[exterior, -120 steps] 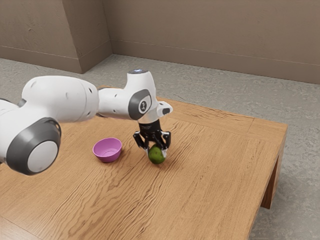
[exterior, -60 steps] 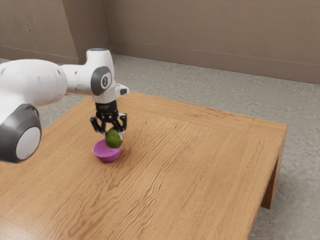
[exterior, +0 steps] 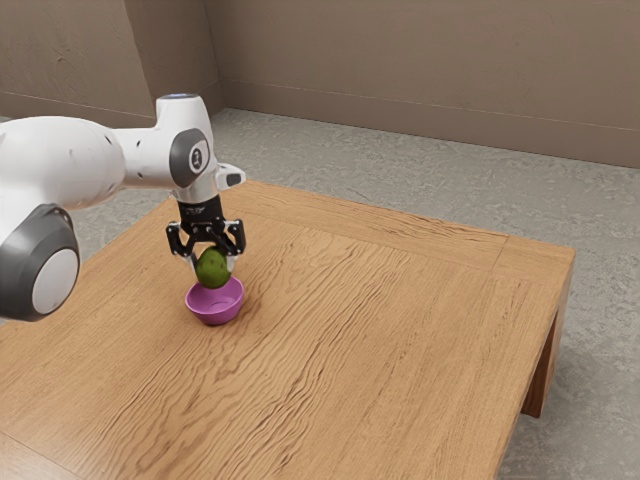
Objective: Place the pear in the bowl.
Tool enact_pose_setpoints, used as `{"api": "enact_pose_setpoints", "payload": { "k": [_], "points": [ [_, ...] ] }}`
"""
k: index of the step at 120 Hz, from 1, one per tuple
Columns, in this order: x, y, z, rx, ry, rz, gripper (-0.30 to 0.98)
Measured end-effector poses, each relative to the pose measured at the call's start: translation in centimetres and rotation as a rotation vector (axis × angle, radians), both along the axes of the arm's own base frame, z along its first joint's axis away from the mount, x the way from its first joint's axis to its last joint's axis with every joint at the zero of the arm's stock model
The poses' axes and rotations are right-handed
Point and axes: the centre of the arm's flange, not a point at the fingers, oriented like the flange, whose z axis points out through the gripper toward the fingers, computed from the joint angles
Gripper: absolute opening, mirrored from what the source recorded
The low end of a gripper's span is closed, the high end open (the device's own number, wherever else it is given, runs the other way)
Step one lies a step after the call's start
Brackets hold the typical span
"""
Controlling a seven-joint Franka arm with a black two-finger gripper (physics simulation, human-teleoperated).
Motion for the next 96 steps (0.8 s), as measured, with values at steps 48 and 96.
{"api": "enact_pose_setpoints", "payload": {
  "k": [48, 96],
  "points": [
    [-0.1, 0.4, 0.6, -0.015, -0.011, -0.050, 0.59],
    [-11.7, -4.2, 33.6, -0.016, -0.306, -0.330, 0.67]
  ]
}}
